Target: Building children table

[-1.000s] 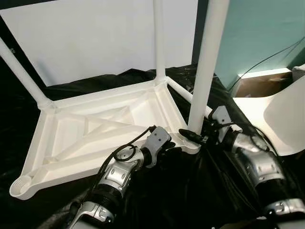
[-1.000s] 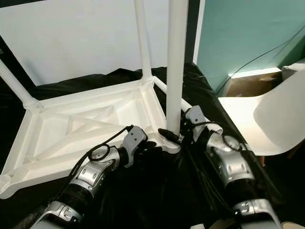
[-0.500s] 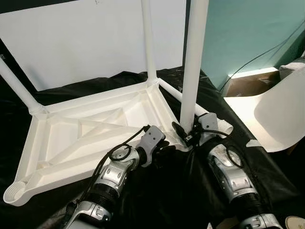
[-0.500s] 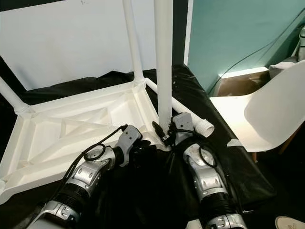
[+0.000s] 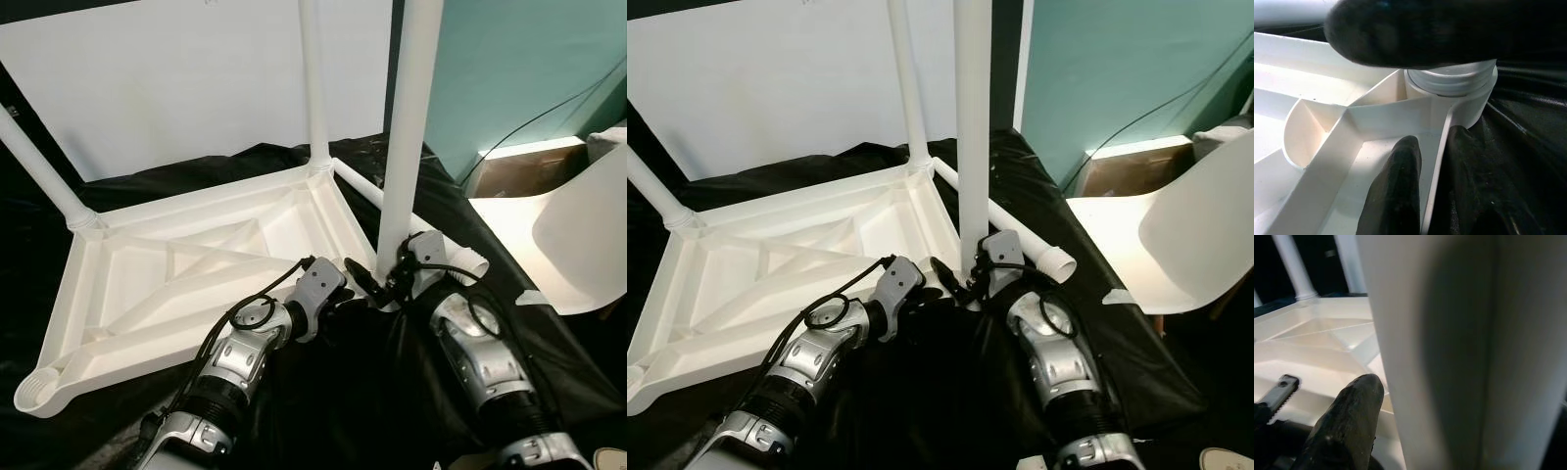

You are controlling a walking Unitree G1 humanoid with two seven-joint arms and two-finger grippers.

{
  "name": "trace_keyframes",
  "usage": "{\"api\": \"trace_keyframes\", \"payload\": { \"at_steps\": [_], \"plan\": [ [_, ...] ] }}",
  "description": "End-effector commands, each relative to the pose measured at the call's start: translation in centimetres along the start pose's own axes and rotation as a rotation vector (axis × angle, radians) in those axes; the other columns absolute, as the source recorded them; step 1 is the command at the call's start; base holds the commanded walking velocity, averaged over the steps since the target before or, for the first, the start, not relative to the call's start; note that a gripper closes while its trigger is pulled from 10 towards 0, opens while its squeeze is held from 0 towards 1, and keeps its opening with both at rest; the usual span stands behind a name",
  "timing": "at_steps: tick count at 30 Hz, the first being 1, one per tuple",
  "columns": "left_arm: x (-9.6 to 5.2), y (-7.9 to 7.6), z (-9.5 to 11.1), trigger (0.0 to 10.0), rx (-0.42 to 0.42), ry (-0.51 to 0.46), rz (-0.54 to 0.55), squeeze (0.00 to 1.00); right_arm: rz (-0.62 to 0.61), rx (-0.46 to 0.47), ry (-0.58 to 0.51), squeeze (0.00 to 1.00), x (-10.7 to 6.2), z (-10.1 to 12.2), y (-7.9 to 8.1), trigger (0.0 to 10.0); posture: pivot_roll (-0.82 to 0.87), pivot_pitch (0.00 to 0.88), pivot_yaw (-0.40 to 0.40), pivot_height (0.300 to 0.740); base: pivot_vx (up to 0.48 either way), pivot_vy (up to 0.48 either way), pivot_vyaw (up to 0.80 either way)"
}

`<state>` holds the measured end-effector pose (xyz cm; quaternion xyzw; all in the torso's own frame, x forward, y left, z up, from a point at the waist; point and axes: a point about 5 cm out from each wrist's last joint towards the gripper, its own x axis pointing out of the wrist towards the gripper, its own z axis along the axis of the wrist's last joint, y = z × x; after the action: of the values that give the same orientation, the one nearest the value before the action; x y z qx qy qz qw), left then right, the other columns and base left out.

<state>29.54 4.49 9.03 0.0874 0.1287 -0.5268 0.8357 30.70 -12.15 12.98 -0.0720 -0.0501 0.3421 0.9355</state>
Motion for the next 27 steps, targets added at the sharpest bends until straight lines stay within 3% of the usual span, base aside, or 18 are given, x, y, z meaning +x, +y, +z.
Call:
{"api": "trace_keyframes", "payload": {
  "at_steps": [1, 6, 9, 10, 11, 12, 19, 21, 26, 27],
  "plan": [
    [0.4, -1.8, -3.5, 10.0, -0.095, 0.129, -0.077, 0.0, 0.175, -0.033, -0.013, 0.0, 0.3, 0.9, 0.9, 10.0, 0.04, 0.0, 0.047, 0.74, 0.0, 0.0, 0.0],
    [0.5, -1.9, -3.6, 10.0, -0.103, 0.129, -0.082, 0.0, 0.329, -0.103, 0.079, 0.0, -1.8, 1.0, -1.2, 10.0, 0.02, 0.0, 0.052, 0.74, 0.0, 0.0, 0.0],
    [0.5, -1.9, -3.6, 10.0, -0.102, 0.13, -0.083, 0.0, 0.356, -0.125, 0.102, 0.0, -2.1, 0.9, -1.8, 10.0, 0.02, 0.0, 0.052, 0.74, 0.0, 0.0, 0.0],
    [0.5, -1.9, -3.5, 10.0, -0.1, 0.13, -0.083, 0.0, 0.363, -0.132, 0.104, 0.0, -2.1, 1.1, -2.0, 4.0, 0.02, 0.0, 0.052, 0.74, 0.0, 0.0, 0.0],
    [0.5, -1.9, -3.5, 10.0, -0.1, 0.13, -0.083, 0.0, 0.363, -0.132, 0.104, 0.0, -2.1, 1.1, -2.0, 4.0, 0.02, 0.0, 0.052, 0.74, 0.0, 0.0, 0.0],
    [0.6, -1.9, -3.5, 10.0, -0.099, 0.13, -0.083, 0.0, 0.374, -0.132, 0.104, 0.0, -2.0, 1.2, -2.1, 0.0, 0.03, 0.0, 0.051, 0.74, 0.0, 0.0, 0.0],
    [0.5, -1.8, -3.5, 10.0, -0.096, 0.13, -0.079, 0.0, 0.413, -0.117, 0.126, 0.0, -2.0, 0.9, -2.0, 0.0, 0.03, 0.0, 0.05, 0.74, 0.0, 0.0, 0.0],
    [0.4, -1.7, -3.6, 10.0, -0.097, 0.132, -0.073, 0.0, 0.401, -0.069, 0.128, 0.0, -1.9, -0.2, -0.6, 0.0, 0.04, 0.0, 0.05, 0.74, 0.0, 0.0, 0.0],
    [0.3, -1.6, -3.6, 10.0, -0.098, 0.133, -0.071, 0.0, 0.355, -0.037, 0.1, 0.0, -1.5, -0.8, 0.9, 0.0, 0.04, 0.0, 0.05, 0.74, 0.0, 0.0, 0.0],
    [0.3, -1.6, -3.6, 10.0, -0.097, 0.133, -0.071, 0.0, 0.293, -0.015, 0.05, 0.0, -0.9, -0.9, 2.2, 0.0, 0.04, 0.0, 0.051, 0.74, 0.0, 0.0, 0.0]
  ]
}}
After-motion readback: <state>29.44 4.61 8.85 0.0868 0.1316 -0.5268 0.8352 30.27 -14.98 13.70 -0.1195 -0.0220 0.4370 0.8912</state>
